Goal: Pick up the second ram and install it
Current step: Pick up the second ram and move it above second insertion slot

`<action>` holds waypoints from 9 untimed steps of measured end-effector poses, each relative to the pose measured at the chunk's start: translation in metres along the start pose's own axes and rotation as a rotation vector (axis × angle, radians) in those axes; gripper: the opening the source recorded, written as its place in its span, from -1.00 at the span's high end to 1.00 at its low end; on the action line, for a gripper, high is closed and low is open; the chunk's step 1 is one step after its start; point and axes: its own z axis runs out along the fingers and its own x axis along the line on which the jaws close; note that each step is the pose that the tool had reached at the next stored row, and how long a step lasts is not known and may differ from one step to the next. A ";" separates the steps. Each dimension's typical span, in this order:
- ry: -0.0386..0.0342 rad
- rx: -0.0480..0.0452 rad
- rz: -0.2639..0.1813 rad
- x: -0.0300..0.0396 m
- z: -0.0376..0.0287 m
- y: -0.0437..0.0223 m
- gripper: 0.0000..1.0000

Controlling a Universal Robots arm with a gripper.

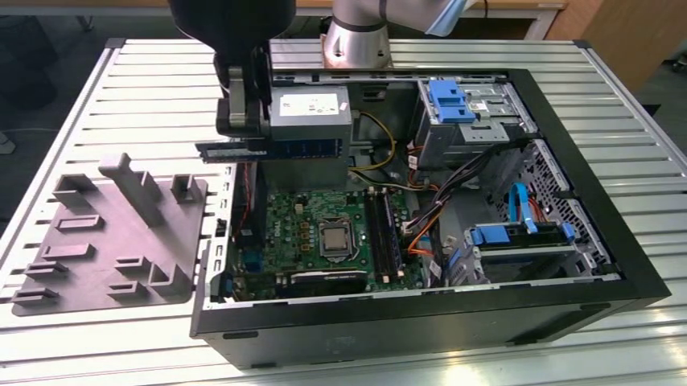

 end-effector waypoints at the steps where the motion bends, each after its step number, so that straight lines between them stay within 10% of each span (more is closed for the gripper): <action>1: -0.0020 -0.0014 0.000 0.0000 0.0000 -0.0004 0.76; 9: -0.0159 -0.0117 0.000 0.0000 -0.0001 -0.0041 0.76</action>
